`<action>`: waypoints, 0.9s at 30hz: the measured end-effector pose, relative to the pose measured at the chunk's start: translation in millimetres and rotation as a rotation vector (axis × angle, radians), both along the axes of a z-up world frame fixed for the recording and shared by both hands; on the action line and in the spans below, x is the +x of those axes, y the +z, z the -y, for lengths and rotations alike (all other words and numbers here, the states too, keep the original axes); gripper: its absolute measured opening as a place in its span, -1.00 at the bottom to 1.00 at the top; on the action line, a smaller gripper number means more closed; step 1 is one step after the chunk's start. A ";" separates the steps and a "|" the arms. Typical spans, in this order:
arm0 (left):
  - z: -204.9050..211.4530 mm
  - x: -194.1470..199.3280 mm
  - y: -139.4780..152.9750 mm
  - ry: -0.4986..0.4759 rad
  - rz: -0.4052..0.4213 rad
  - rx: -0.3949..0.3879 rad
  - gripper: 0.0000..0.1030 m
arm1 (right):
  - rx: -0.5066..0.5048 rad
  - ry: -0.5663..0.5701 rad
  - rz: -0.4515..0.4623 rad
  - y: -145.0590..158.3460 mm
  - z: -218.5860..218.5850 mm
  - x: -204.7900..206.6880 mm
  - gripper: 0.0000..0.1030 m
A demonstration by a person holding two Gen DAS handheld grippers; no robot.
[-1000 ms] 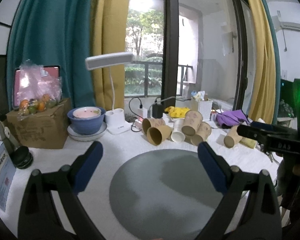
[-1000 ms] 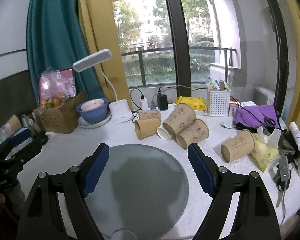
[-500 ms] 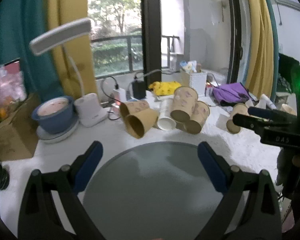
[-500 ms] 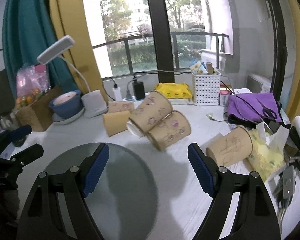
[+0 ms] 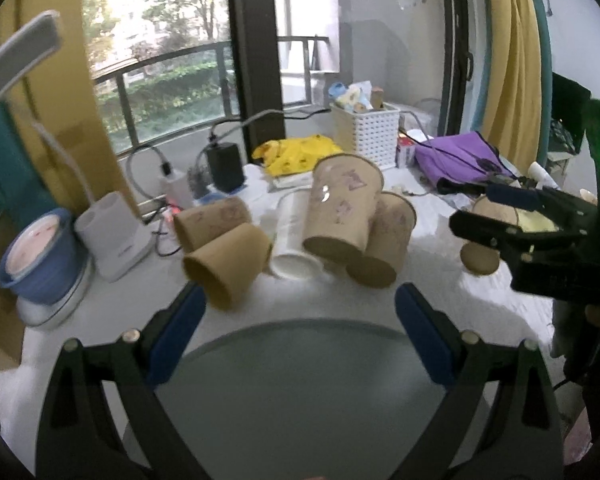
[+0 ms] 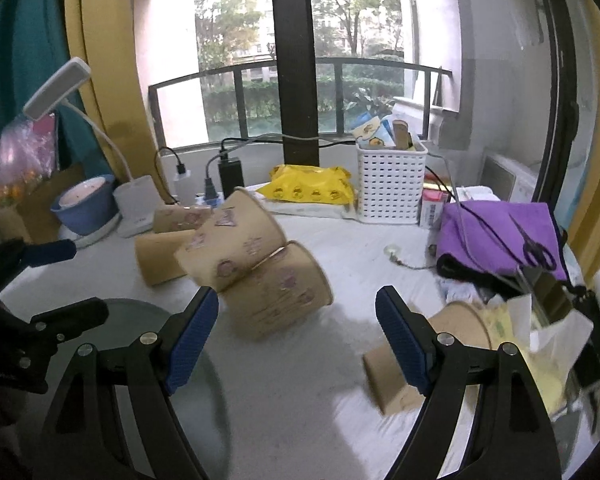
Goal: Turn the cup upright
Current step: 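Move the left gripper to a tan cup lying on its side and close on it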
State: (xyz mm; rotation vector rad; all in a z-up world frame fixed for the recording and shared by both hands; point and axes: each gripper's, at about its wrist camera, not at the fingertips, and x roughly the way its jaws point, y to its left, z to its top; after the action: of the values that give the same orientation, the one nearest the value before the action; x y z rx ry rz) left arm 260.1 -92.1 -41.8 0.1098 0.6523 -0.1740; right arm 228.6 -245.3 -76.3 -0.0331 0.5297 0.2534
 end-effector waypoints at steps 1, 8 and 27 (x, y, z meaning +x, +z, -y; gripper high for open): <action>3.2 5.6 -0.2 -0.009 -0.003 0.003 0.87 | -0.007 -0.001 -0.001 -0.5 1.4 3.1 0.62; 27.8 46.6 -4.5 -0.076 -0.016 0.022 0.87 | -0.018 -0.013 -0.009 -5.5 12.7 23.1 0.62; 37.6 97.8 -25.4 -0.132 -0.117 0.028 0.20 | -0.014 -0.046 -0.034 -13.1 26.1 41.2 0.62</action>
State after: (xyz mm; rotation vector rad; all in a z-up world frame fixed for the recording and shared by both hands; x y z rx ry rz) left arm 357.9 -129.7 -67.2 0.1704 0.7646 -0.2999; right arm 269.9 -271.4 -89.4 -0.0300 0.5651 0.2054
